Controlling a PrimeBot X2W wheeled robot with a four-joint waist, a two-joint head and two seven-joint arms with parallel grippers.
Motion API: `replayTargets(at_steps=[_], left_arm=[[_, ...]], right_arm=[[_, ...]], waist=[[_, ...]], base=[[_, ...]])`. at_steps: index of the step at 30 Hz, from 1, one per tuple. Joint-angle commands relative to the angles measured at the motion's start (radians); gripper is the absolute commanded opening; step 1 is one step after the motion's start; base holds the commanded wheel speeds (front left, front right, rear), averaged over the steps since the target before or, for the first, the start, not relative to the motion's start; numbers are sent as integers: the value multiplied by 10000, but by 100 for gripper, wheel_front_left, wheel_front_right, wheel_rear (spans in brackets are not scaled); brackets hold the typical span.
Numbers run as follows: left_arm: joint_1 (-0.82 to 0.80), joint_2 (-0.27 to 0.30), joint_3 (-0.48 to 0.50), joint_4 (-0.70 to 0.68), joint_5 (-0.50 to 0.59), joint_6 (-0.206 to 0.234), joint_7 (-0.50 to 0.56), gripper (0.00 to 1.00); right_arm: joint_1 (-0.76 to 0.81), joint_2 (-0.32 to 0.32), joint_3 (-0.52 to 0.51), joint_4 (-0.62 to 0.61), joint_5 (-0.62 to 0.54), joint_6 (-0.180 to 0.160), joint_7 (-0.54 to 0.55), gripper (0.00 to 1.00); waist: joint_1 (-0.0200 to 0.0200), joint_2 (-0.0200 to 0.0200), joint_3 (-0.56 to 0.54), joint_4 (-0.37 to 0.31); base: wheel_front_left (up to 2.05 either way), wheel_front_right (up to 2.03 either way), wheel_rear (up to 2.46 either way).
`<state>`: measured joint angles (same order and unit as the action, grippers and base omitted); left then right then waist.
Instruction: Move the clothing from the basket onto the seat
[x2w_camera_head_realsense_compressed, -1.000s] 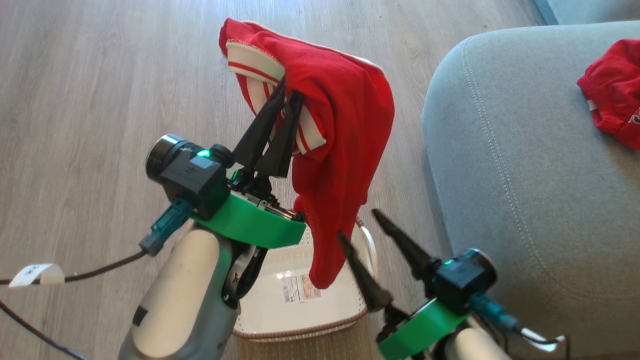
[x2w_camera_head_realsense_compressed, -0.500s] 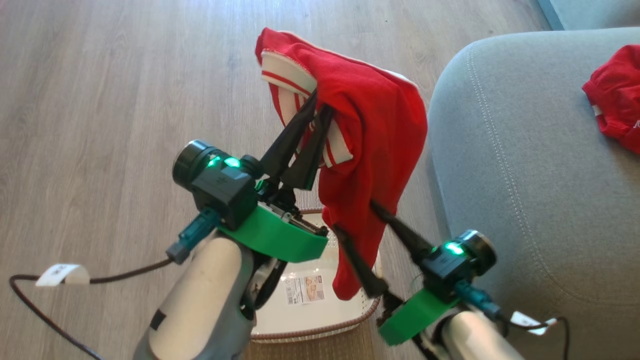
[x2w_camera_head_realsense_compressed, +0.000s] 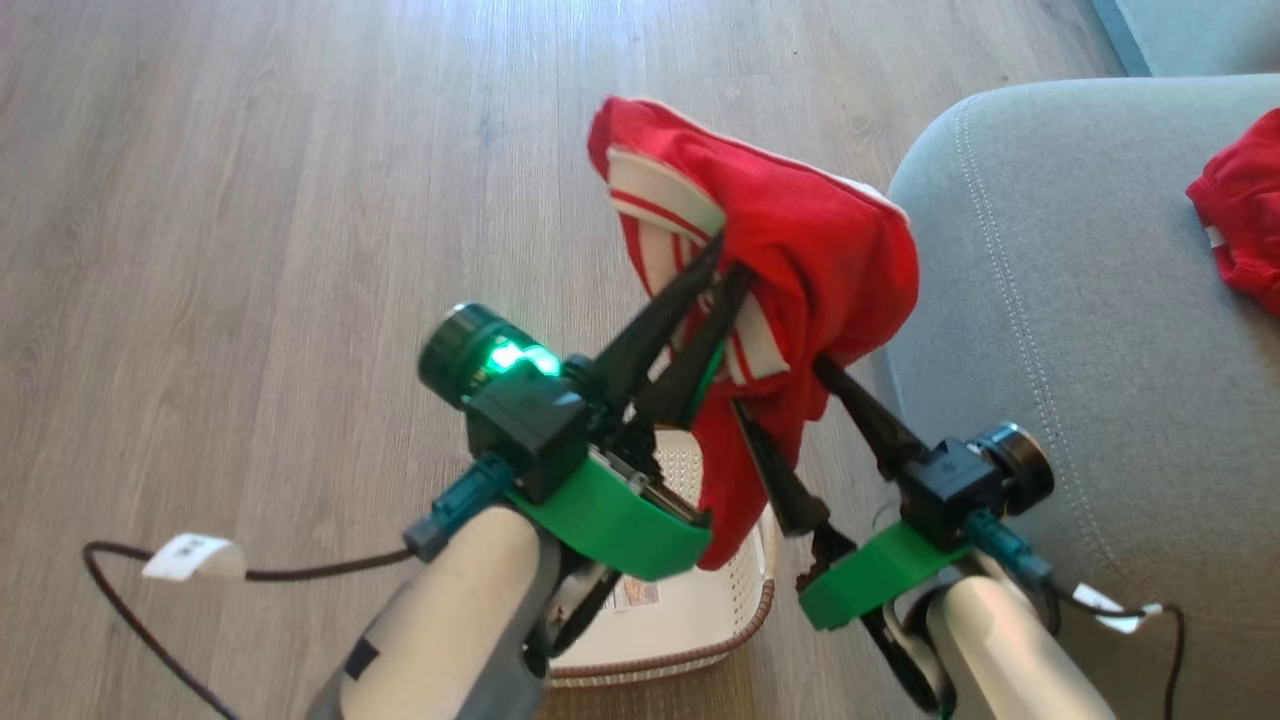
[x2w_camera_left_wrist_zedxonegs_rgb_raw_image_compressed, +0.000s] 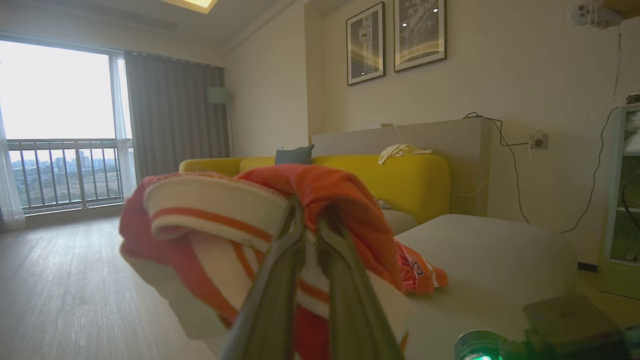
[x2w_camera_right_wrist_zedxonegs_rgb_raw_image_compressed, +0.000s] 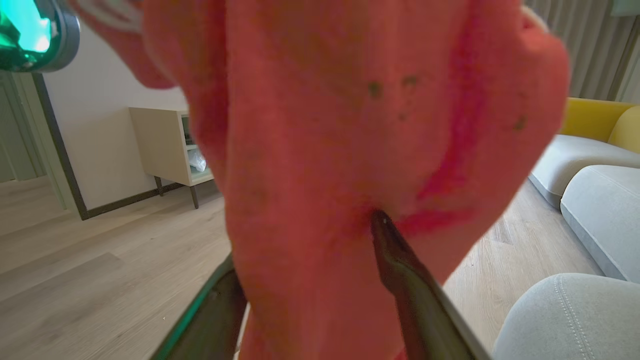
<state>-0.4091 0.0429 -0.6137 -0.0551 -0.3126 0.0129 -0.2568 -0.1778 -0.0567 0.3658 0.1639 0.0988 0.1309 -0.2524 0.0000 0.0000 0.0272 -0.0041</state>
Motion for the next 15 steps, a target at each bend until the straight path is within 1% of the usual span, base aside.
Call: replayTargets(at_steps=[1,10,11,12,13,15], left_arm=[[-385,74,239,-377,-59,0,-49,0],[-261,74,-326,-121,-72,-69,-49,0],[-251,74,-359,-100,-79,-68,-49,0],[-243,74,-384,-77,-85,-66,-49,0],[-235,74,-402,-57,-90,-61,-49,0],[-216,74,-418,-23,-95,-59,-49,0]], right_arm=[[-582,63,135,-302,89,-2,-94,100],[-1031,64,-240,-175,632,-2,-94,100],[-1039,64,-277,-146,790,-2,-94,95],[-1044,64,-337,-123,957,-2,-94,38],[-1052,64,-405,-121,1103,-2,-94,0],[-1059,64,-466,-117,1369,-2,-94,0]], waist=[[0,0,-11,22],[0,0,-70,223],[0,0,-78,250],[0,0,-88,275],[0,0,-95,298],[0,0,-111,338]], base=[[0,0,0],[0,0,0],[0,0,0],[0,0,0],[0,0,0],[0,0,0]])
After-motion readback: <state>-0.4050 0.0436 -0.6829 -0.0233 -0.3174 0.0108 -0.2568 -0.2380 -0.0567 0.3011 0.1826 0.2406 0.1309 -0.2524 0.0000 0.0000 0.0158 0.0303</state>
